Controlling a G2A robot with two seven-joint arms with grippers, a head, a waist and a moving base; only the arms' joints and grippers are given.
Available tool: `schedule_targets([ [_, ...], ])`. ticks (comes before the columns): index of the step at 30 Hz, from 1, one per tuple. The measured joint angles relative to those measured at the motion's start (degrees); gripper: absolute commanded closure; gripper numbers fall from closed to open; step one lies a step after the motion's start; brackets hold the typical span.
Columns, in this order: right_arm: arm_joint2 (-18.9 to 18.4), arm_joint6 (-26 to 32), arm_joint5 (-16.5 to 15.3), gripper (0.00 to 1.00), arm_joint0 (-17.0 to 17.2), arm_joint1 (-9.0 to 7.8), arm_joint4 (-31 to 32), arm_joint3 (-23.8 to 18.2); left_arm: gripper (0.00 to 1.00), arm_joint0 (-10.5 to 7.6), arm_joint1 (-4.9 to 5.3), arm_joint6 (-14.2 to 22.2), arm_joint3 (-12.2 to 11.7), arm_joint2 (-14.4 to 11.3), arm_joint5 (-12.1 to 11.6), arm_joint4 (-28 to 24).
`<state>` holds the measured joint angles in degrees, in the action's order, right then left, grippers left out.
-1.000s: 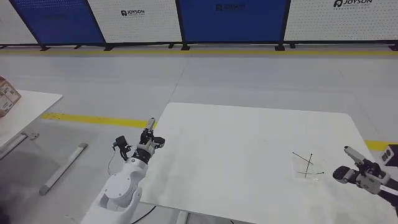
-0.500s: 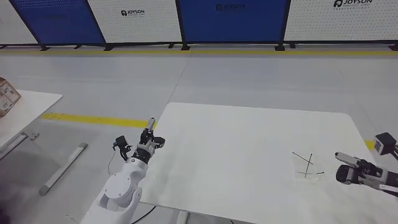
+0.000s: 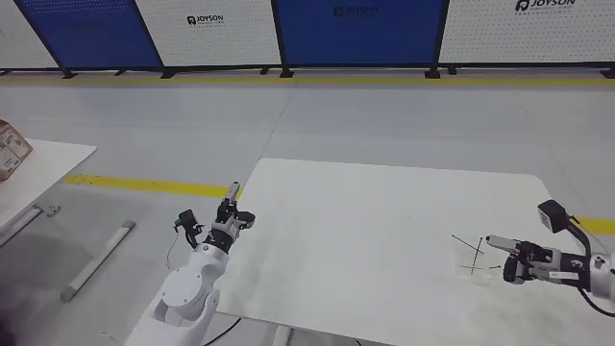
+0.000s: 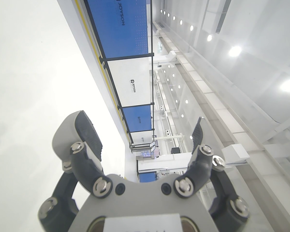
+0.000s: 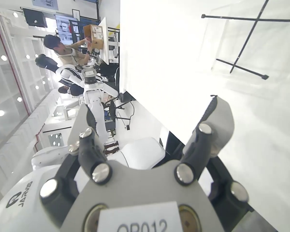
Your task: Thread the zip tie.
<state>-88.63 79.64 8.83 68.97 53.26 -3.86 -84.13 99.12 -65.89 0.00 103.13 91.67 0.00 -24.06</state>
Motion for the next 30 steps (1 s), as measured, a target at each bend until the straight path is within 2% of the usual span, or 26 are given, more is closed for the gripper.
schedule_targets([
  [5,0.15,0.0,0.08,0.0,0.0,-0.04,0.14,-0.16,0.0,0.0,0.0,0.0,0.0,0.0,0.0,0.0],
  [7,1.63,0.0,1.22,0.0,-0.39,-0.5,1.9,-1.42,0.0,0.0,0.0,0.0,0.0,0.0,0.0,0.0],
  [17,10.11,0.0,7.35,0.0,-5.65,-6.26,6.83,-2.89,0.0,0.0,0.0,0.0,0.0,0.0,0.0,0.0],
  [20,12.46,0.0,7.06,0.0,-6.98,-7.32,7.35,-2.43,0.0,0.0,0.0,0.0,0.0,0.0,0.0,0.0],
  [30,12.67,0.0,6.87,0.0,-7.09,-7.4,7.41,-2.37,0.0,0.0,0.0,0.0,0.0,0.0,0.0,0.0],
])
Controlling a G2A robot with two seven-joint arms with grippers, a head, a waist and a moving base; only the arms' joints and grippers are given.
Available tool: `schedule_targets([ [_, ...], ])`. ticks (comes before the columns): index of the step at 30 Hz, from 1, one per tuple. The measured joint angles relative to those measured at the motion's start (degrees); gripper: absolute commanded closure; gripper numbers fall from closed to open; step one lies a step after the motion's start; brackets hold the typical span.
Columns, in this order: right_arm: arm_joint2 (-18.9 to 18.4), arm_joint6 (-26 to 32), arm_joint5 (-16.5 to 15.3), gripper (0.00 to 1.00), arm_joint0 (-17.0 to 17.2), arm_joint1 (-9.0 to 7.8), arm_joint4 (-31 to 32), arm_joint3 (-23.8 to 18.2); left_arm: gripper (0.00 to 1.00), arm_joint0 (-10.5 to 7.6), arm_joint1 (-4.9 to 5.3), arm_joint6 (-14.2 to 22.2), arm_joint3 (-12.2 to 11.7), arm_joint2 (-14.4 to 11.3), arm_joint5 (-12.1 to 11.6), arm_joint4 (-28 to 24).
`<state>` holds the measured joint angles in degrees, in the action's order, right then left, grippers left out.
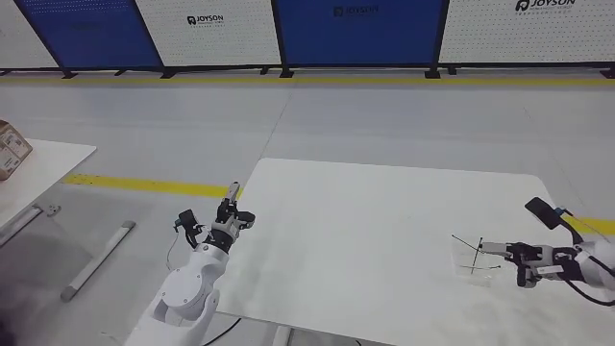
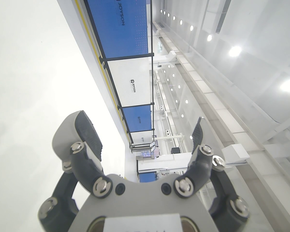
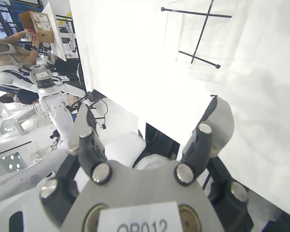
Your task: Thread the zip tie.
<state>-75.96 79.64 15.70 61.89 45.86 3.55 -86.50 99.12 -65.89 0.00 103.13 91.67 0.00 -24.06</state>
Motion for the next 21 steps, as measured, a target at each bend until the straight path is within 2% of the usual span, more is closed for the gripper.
schedule_targets([
  [4,1.17,-0.39,0.82,0.0,-0.47,-0.11,2.14,0.67,0.0,0.0,0.0,0.0,0.0,0.0,0.0,0.0],
  [8,6.14,0.02,1.48,0.0,-3.86,-0.7,7.76,2.4,0.0,0.0,0.0,0.0,0.0,0.0,0.0,0.0],
  [14,15.02,0.0,1.79,0.0,-9.69,-1.13,9.74,7.19,0.0,0.0,0.0,0.0,0.0,0.0,0.0,0.0],
  [21,15.69,0.0,2.14,0.0,-10.21,-1.08,9.7,7.73,0.0,0.0,0.0,0.0,0.0,0.0,0.0,0.0],
])
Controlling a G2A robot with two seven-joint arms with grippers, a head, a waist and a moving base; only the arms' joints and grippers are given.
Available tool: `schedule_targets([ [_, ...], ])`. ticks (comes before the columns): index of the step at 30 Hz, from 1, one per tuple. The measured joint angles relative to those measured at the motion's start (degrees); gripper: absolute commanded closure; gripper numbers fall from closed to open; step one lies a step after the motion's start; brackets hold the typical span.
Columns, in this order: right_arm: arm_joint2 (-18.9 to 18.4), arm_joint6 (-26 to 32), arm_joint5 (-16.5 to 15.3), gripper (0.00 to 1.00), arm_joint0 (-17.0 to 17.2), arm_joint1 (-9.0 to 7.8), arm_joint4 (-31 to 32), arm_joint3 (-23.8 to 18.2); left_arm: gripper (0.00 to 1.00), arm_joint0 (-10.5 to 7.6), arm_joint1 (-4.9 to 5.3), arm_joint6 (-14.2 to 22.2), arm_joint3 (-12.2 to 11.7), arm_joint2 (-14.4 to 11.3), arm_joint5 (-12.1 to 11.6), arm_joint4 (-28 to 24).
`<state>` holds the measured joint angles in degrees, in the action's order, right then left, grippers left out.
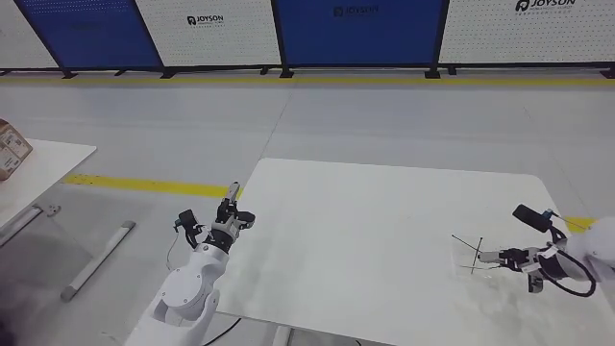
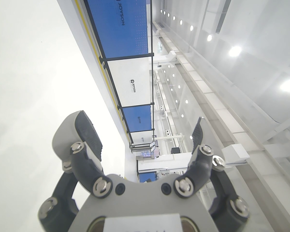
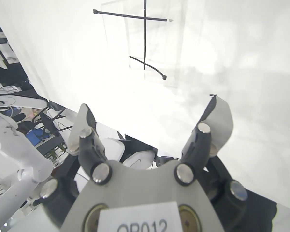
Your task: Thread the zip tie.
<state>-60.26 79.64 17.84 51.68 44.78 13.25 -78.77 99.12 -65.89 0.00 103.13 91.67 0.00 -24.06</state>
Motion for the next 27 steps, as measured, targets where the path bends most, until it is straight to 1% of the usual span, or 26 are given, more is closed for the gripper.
schedule_targets([
  [5,0.0,-0.13,-0.05,0.0,0.07,0.01,0.0,0.12,0.0,0.0,0.0,0.0,0.0,0.0,0.0,0.0],
  [8,-0.37,-2.18,-0.14,0.0,0.22,0.14,-0.96,1.52,0.0,0.0,0.0,0.0,0.0,0.0,0.0,0.0],
  [11,-0.53,-2.81,0.62,0.0,-0.3,0.32,-1.88,2.25,0.0,0.0,0.0,0.0,0.0,0.0,0.0,0.0],
  [14,1.14,-3.07,1.67,0.0,-1.28,0.85,-0.61,2.73,0.0,0.0,0.0,0.0,0.0,0.0,0.0,0.0],
  [17,3.5,-0.52,1.67,0.0,-2.54,1.35,1.05,3.28,0.0,0.0,0.0,0.0,0.0,0.0,0.0,0.0],
  [25,3.43,-0.57,1.64,0.0,-2.53,1.33,0.99,3.28,0.0,0.0,0.0,0.0,0.0,0.0,0.0,0.0],
  [27,3.21,-1.36,1.59,0.0,-2.17,1.34,0.88,3.52,0.0,0.0,0.0,0.0,0.0,0.0,0.0,0.0],
])
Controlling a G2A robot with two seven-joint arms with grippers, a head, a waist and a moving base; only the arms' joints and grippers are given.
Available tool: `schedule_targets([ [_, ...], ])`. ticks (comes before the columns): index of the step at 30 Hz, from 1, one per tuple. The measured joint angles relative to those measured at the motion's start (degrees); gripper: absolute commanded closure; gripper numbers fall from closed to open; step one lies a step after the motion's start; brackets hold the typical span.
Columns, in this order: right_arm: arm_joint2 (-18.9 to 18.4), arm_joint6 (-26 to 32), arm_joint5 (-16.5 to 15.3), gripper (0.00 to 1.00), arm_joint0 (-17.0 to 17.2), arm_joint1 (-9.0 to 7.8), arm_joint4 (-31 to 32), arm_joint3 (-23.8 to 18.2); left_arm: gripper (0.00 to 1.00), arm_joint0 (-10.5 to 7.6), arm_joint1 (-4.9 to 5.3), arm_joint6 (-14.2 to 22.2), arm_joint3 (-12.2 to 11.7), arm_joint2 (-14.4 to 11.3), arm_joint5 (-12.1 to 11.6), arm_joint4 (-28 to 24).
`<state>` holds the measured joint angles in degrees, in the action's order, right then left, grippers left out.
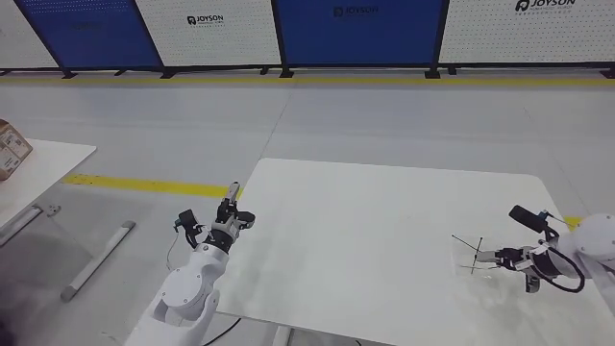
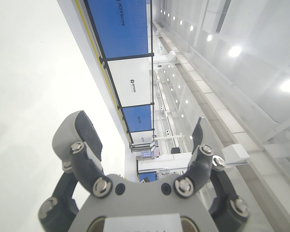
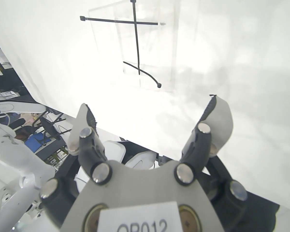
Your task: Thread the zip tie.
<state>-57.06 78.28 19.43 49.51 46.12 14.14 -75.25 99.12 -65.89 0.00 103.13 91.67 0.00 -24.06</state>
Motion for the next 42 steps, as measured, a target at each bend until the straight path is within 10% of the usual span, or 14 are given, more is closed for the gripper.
schedule_targets([
  [4,-1.51,-1.8,0.05,0.05,0.69,-0.18,-1.64,0.53,0.0,0.0,0.0,0.0,0.0,0.0,0.0,0.0],
  [6,-1.92,-1.51,0.05,0.52,0.85,-0.34,-1.25,0.35,0.0,0.0,0.0,0.0,0.0,0.0,0.0,0.0],
  [9,-2.17,-1.07,0.05,0.58,0.9,-0.48,-0.03,-0.02,0.0,0.0,0.0,0.0,0.0,0.0,0.0,0.0],
  [42,3.39,1.3,0.05,0.75,-5.05,2.94,2.57,8.46,0.0,0.0,0.0,0.0,0.0,0.0,0.0,0.0],
])
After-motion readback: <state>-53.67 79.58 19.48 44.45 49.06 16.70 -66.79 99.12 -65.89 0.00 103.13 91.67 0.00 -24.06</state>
